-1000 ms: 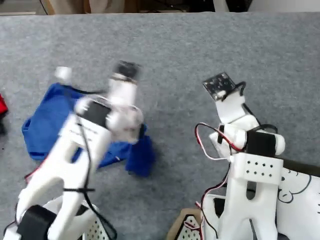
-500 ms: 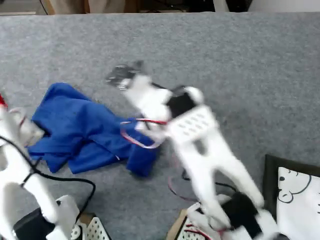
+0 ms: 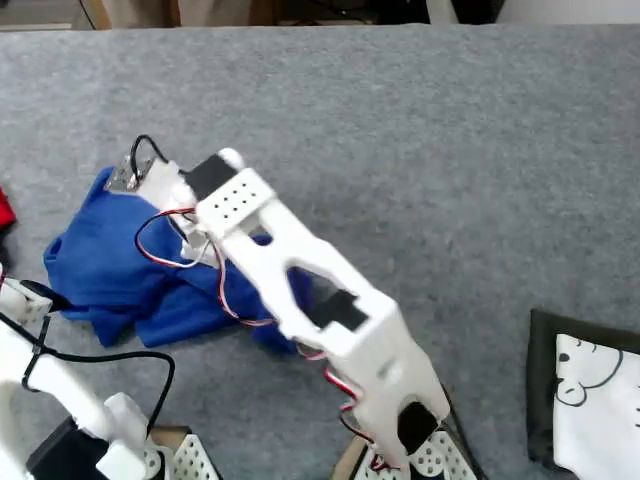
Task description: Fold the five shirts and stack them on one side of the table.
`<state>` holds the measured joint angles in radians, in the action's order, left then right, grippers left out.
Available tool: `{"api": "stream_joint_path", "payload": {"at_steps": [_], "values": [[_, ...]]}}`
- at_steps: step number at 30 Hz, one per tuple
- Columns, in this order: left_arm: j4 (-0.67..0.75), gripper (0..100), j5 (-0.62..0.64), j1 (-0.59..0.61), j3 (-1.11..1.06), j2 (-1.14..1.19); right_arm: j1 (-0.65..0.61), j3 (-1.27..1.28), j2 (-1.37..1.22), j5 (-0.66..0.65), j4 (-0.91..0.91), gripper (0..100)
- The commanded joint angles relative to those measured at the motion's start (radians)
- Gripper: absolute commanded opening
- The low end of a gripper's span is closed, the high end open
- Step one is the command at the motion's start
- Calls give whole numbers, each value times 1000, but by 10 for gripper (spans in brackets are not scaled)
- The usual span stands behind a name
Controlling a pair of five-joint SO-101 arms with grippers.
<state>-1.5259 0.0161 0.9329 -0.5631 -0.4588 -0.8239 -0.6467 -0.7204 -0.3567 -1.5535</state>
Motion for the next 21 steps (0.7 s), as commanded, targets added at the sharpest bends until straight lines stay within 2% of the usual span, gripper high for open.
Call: {"api": "stream_joint_path", "payload": {"at_steps": [1,5,10,14,21], "values": [[9,274,-9,3,3,-28,27,-200,-84,3,-63,18],[9,274,-9,-3,6,-28,145,-374,-159,6,-110,3],[11,274,-9,-5,3,-25,380,-565,-200,8,-115,5],[18,274,-9,-5,2,-19,559,-607,-231,2,-115,5],[147,274,-9,-3,-64,-27,852,-611,-335,-46,-115,5]]}}
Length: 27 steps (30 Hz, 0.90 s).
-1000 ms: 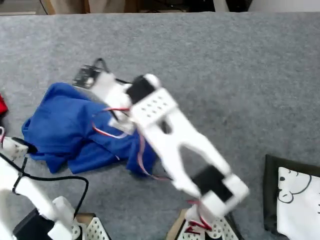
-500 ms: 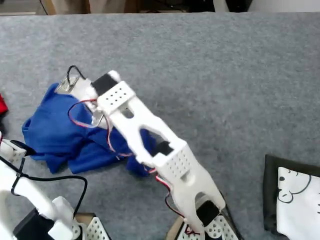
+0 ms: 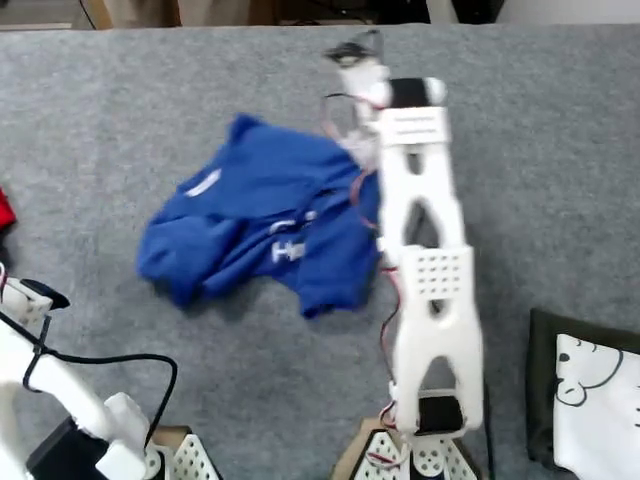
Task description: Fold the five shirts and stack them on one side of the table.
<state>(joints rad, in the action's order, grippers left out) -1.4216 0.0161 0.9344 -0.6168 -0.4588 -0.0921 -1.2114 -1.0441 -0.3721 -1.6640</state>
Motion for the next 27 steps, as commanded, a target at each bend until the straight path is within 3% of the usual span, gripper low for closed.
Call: {"api": "stream_joint_path", "payload": {"at_steps": [1,5,10,12,21,27], "values": [[51,274,-9,-5,-18,-27,153,-44,-27,-43,-5,5],[55,274,-9,-6,-25,-27,229,-50,-93,-164,-34,25],[55,274,-9,-6,-17,-25,179,-237,-25,-190,-124,306],[55,274,-9,-6,-17,-25,114,-289,47,-189,-123,362],[55,274,-11,0,-17,-27,-361,-56,223,-187,-86,288],[55,274,-11,2,-25,-27,-529,53,122,-187,35,288]]}}
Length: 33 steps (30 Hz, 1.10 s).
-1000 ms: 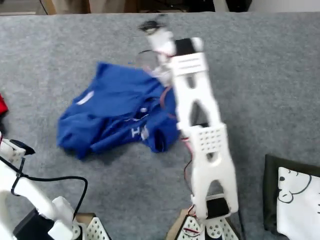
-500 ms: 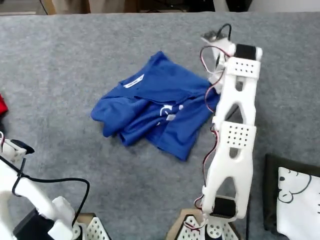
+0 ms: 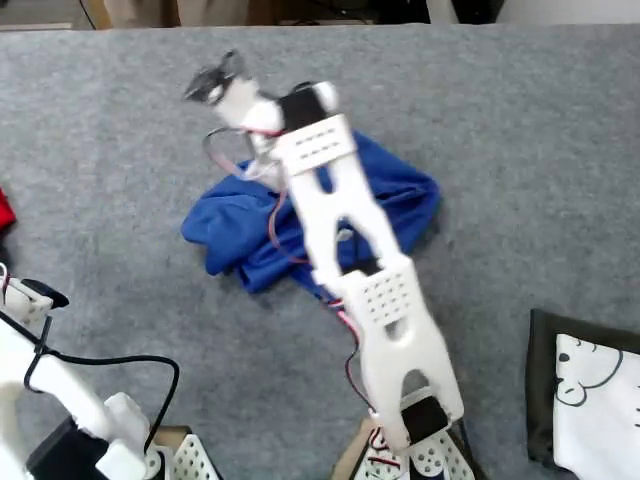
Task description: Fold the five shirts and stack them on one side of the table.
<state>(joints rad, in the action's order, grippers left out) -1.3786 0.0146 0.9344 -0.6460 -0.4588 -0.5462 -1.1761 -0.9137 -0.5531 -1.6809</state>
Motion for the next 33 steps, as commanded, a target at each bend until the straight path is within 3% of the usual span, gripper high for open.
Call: {"api": "stream_joint_path", "payload": {"at_steps": [1,6,19,28,33], "values": [[12,274,-9,2,5,-27,-94,18,-36,-6,61,288],[12,274,-9,2,8,-27,-67,-61,-137,58,81,288],[74,274,-9,-2,-17,-19,88,-185,-189,37,2,288],[89,274,-9,-5,-31,-19,77,-374,-130,37,-100,288],[89,274,-9,-6,-28,-19,-62,-366,-134,35,-101,265]]}}
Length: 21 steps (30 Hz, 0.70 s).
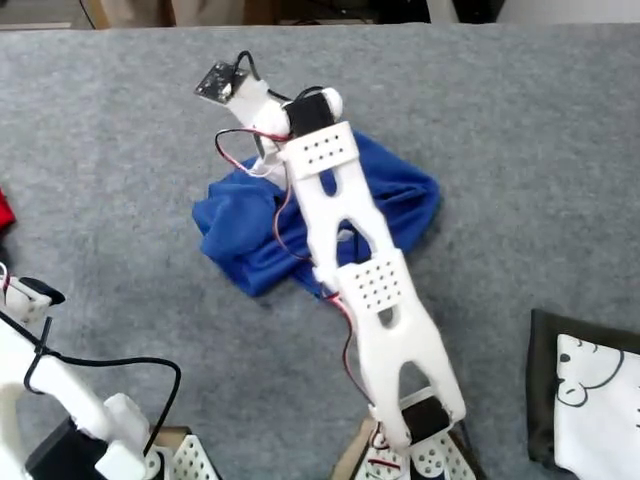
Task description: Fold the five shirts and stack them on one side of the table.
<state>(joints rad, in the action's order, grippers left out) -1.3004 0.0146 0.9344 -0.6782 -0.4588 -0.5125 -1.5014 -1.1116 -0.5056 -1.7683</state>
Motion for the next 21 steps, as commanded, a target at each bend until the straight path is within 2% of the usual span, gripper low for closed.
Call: {"api": "stream_joint_path", "payload": {"at_steps": [1,5,9,13,15,17,18,21], "values": [[12,274,-9,-6,5,-19,-142,-41,64,-14,-14,246],[12,274,-9,3,6,-25,-303,-8,54,-63,0,190],[12,274,-9,3,3,-27,-352,104,12,-66,81,192],[11,274,-9,5,3,-27,-285,171,-44,-66,157,185],[11,274,-9,5,3,-27,-229,168,-48,-66,164,132],[11,274,-9,3,3,-27,-171,140,-39,-66,160,23],[11,274,-9,3,3,-27,-137,124,-33,-66,157,0],[12,274,-9,2,3,-25,-35,77,-7,-66,152,5]]}}
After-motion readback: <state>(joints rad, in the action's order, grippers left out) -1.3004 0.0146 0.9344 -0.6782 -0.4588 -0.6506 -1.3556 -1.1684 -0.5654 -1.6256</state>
